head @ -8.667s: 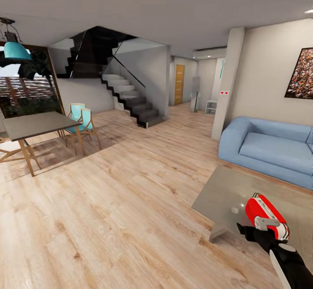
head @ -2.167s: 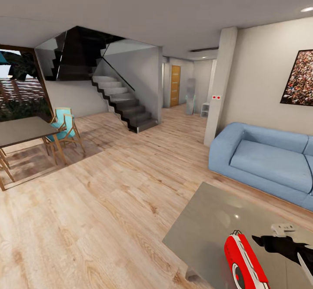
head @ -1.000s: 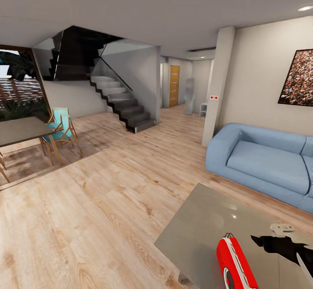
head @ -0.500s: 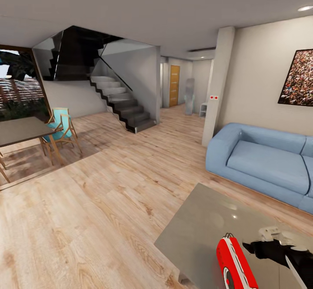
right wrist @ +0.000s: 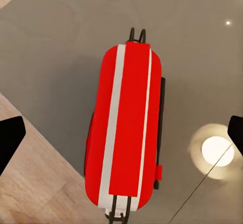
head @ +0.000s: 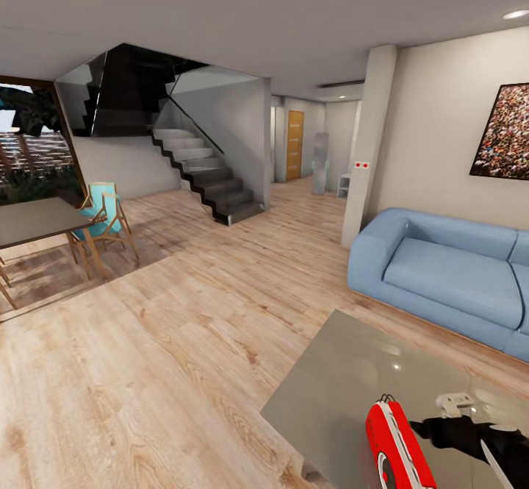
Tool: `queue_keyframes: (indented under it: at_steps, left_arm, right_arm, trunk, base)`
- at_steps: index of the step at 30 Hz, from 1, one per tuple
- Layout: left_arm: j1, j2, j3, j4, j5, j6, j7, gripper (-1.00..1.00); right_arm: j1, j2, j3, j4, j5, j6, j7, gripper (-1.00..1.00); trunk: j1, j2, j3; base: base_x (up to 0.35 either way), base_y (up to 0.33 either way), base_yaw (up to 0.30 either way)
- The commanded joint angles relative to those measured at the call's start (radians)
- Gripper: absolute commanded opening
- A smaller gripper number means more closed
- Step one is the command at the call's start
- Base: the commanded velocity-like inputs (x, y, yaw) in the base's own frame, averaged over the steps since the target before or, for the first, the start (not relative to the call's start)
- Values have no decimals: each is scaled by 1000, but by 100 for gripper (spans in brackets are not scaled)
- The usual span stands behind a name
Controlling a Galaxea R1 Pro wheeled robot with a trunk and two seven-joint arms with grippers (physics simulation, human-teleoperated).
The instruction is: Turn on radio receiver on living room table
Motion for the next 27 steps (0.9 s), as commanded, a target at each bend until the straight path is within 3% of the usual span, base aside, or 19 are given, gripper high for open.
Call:
queue_keyframes:
  at_steps: [1, 9, 23, 26, 27]
  left_arm:
    - [0, 0, 0, 0, 0, 0, 0, 100]
    - [0, 1, 1, 0, 0, 0, 0, 100]
    - [0, 0, 1, 0, 0, 0, 0, 100]
    - [0, -1, 0, 0, 0, 0, 0, 100]
    - [0, -2, 1, 0, 0, 0, 0, 100]
  right_arm:
    - [0, 1, 0, 0, 0, 0, 0, 100]
    - [0, 27, -7, 4, 0, -7, -12, 100]
    - [0, 29, -12, 31, 2, -10, -17, 100]
    - [0, 29, -38, 31, 2, -11, -17, 100]
    - [0, 29, -68, 31, 3, -12, -17, 100]
  trunk:
    - [0, 0, 0]
    - [0, 0, 0]
    - [0, 0, 0]
    - [0, 0, 0]
    - [0, 0, 0]
  base:
    - [0, 0, 0]
    - [0, 0, 0]
    - [6, 0, 0]
    - [204, -66, 0]
    - [100, -39, 0]
